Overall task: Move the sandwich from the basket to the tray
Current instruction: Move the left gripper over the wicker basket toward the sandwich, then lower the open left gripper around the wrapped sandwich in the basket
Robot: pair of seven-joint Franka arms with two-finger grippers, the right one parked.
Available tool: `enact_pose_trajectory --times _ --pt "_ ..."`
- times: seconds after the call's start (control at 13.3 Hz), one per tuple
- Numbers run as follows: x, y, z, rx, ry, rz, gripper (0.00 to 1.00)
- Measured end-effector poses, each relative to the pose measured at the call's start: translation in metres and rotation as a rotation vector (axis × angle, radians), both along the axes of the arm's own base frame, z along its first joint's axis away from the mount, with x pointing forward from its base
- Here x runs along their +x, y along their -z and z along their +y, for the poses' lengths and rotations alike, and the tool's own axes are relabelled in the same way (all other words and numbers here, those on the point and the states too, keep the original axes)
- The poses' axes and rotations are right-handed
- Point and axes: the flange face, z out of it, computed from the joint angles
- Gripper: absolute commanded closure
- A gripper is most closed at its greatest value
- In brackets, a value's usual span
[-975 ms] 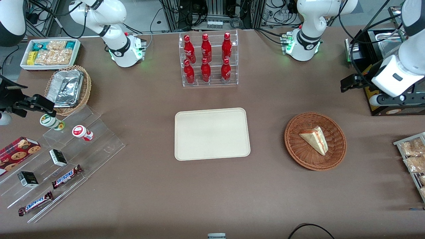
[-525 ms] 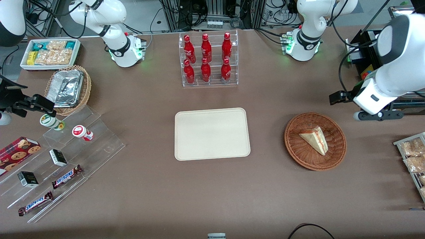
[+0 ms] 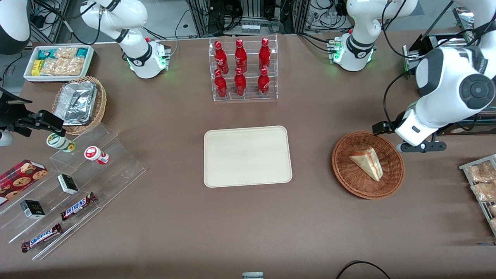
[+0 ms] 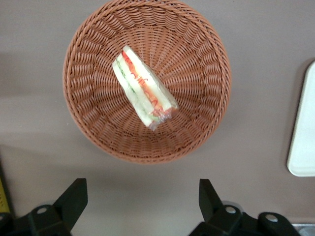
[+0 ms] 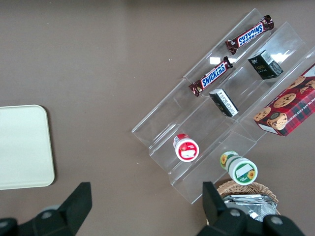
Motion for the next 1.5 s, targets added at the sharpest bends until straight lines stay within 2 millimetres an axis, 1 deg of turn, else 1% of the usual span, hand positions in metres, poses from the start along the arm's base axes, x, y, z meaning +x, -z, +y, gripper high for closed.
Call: enact_pose_trajectory --times 0.38,0.53,0.67,0.97,1.2,1.35,1.5 --pt "0.011 0.047 0.016 -0.001 -0.031 -0.007 0.0" --pt "0.015 0.066 0.016 0.002 -0.052 -0.004 0.0" --pt "0.019 0.078 0.016 0.009 -0.101 -0.005 0.0" --pt "0.023 0.081 0.013 0.034 -0.312 -0.031 0.0" --pt "0.027 0.085 0.01 0.053 -0.522 -0.053 0.0" --pt "0.03 0.088 0.007 0.065 -0.692 -0.07 0.0" --pt "0.033 0.092 0.006 0.066 -0.76 -0.082 0.0"
